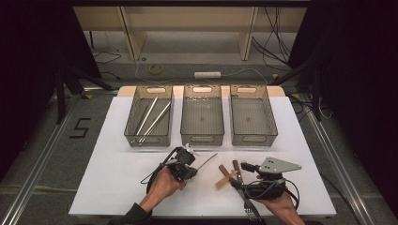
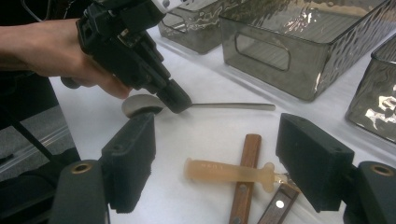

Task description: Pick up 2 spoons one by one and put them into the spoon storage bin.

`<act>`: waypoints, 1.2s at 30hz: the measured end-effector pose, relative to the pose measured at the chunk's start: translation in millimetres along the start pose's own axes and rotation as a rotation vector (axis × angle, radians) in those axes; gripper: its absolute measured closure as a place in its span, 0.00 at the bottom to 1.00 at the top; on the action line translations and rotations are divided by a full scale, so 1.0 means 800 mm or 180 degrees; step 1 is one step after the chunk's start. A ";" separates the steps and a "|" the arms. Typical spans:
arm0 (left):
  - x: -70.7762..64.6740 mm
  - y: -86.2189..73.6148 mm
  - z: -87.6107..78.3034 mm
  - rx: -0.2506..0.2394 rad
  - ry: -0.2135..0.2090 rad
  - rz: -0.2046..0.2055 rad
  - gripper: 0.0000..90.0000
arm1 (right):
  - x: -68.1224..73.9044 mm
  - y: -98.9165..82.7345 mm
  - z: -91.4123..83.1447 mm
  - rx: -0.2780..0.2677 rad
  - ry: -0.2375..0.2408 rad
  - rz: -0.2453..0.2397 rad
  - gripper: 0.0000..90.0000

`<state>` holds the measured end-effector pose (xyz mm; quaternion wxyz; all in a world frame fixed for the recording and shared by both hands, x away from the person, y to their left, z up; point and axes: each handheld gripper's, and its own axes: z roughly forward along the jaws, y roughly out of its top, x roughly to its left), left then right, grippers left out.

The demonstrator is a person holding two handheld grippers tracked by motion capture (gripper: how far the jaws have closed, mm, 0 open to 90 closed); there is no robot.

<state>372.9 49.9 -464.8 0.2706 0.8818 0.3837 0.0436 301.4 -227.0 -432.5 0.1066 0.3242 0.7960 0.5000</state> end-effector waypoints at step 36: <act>0.034 0.063 -0.071 -0.0751 0.0040 0.0080 0.99 | -0.002 0.000 -0.001 -0.0024 0.0003 0.0014 0.33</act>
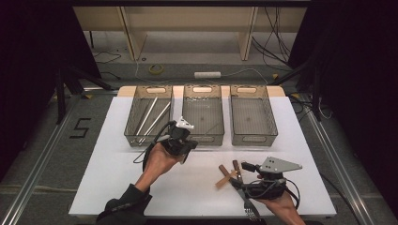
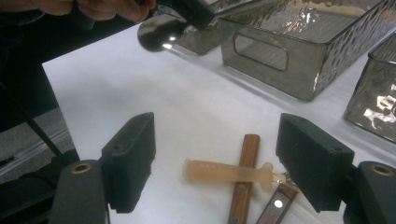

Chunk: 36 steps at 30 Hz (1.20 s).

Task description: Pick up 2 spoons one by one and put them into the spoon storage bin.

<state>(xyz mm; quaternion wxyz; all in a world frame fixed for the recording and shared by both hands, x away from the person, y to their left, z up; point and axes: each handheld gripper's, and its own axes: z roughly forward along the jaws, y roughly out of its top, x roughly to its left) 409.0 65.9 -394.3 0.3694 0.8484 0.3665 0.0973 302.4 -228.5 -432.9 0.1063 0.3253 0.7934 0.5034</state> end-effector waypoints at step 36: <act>0.076 0.066 0.021 -0.0479 0.0317 -0.0308 0.99 | -0.001 -0.001 -0.002 -0.0002 -0.0001 0.0024 0.33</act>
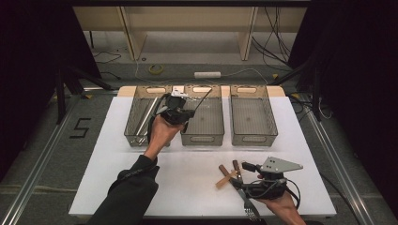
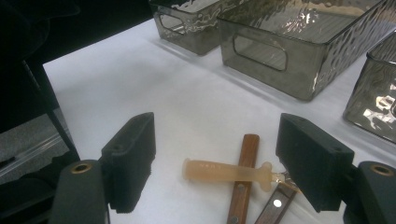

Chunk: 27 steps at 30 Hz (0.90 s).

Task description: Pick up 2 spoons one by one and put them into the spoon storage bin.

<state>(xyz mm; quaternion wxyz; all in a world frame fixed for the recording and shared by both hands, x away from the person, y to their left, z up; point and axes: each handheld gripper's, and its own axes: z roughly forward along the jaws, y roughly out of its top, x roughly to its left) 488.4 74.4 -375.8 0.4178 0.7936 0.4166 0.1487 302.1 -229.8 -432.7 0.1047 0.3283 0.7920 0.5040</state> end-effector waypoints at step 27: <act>0.025 -0.005 0.040 -0.0022 0.0107 -0.0246 0.98 | -0.002 -0.001 0.001 0.0005 0.0013 -0.0020 0.33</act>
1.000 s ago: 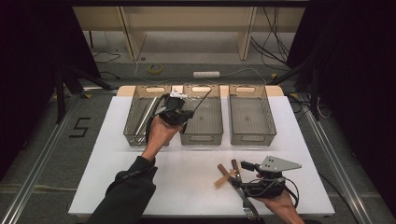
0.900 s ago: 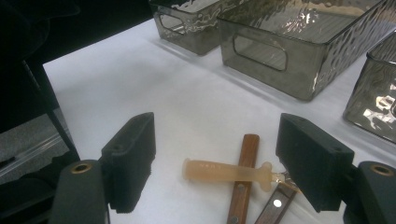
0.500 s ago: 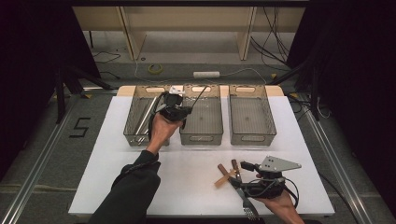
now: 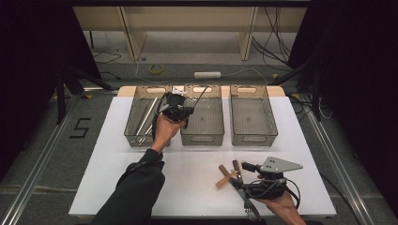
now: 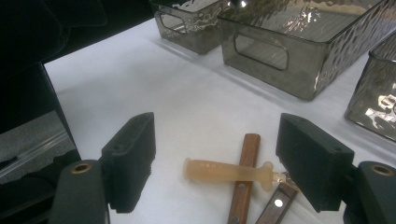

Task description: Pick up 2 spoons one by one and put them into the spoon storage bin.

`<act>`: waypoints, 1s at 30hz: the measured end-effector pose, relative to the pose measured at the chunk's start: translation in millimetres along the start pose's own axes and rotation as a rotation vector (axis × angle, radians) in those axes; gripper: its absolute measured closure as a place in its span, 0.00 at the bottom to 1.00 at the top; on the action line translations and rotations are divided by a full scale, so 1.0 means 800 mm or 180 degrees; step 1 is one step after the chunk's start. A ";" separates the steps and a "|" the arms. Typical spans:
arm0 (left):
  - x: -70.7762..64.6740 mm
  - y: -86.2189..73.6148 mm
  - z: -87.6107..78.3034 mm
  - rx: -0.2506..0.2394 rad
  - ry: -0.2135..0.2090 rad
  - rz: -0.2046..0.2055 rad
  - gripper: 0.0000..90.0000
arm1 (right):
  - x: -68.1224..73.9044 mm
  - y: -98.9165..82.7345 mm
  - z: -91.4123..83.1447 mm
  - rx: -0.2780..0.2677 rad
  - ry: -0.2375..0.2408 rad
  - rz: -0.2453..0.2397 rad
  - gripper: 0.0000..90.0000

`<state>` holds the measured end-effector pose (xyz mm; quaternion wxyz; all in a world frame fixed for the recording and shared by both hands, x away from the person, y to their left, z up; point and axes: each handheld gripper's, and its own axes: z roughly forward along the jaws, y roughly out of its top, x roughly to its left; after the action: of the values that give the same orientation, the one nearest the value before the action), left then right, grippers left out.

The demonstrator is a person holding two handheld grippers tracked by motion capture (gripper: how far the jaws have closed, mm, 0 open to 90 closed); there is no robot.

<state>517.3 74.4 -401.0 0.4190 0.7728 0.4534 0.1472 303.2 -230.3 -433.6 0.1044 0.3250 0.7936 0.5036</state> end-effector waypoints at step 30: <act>-0.020 -0.028 -0.034 0.0138 -0.0333 -0.0057 0.44 | -0.002 0.001 -0.003 -0.0026 -0.0044 0.0046 0.33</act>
<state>479.4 80.3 -399.6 0.4266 0.7843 0.4408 0.0930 303.4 -232.8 -432.2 0.1075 0.3337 0.7885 0.5053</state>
